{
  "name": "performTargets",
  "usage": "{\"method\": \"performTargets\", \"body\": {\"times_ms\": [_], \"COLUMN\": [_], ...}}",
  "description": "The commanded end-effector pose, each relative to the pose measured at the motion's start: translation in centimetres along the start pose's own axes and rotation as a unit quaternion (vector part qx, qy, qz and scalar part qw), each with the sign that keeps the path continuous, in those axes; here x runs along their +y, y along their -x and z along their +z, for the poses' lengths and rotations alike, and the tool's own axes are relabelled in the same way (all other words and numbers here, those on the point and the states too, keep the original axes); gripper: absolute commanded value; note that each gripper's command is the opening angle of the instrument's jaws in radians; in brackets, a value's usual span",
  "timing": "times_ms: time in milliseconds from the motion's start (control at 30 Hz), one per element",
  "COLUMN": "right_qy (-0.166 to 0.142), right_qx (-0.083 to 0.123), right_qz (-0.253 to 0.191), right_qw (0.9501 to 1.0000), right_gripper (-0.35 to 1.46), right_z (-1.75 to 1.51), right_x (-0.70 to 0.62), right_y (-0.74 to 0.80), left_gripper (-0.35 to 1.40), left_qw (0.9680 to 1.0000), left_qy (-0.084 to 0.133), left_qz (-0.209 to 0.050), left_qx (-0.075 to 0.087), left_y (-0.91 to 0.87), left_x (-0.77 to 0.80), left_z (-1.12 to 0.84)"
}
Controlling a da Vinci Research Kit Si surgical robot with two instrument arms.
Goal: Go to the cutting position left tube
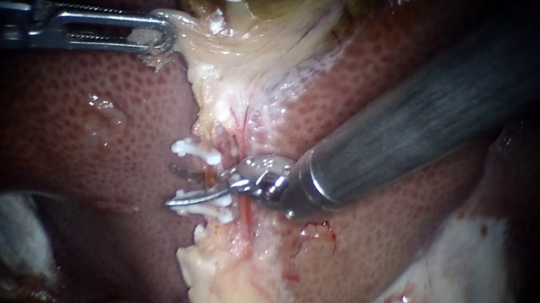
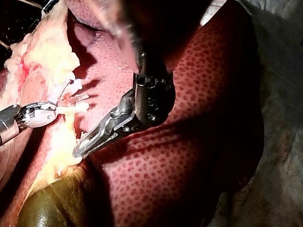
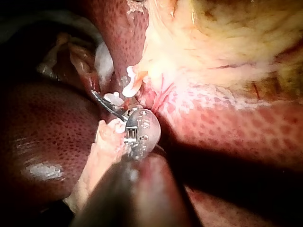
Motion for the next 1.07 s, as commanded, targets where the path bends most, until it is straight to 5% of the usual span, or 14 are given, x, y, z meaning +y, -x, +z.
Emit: {"method": "performTargets", "body": {"times_ms": [33, 500, 1067], "right_qy": [0.0, -0.01, -0.01], "right_qx": [0.0, 0.027, 0.027], "right_qz": [0.0, 0.003, 0.003], "right_qw": [1.0, 0.9996, 0.9996], "right_gripper": [1.1, 1.08, 0.98], "right_z": [0.0, 0.06, 0.05], "right_x": [0.0, 0.08, 0.07], "right_y": [0.0, -0.06, -0.06], "left_gripper": [-0.35, -0.35, -0.35], "left_qw": [1.0, 1.0, 1.0], "left_qy": [0.0, 0.001, 0.0], "left_qz": [0.0, 0.001, 0.001], "left_qx": [0.0, 0.0, 0.0], "left_y": [0.0, 0.02, 0.02], "left_x": [0.0, 0.0, 0.0], "left_z": [0.0, 0.02, 0.02]}}
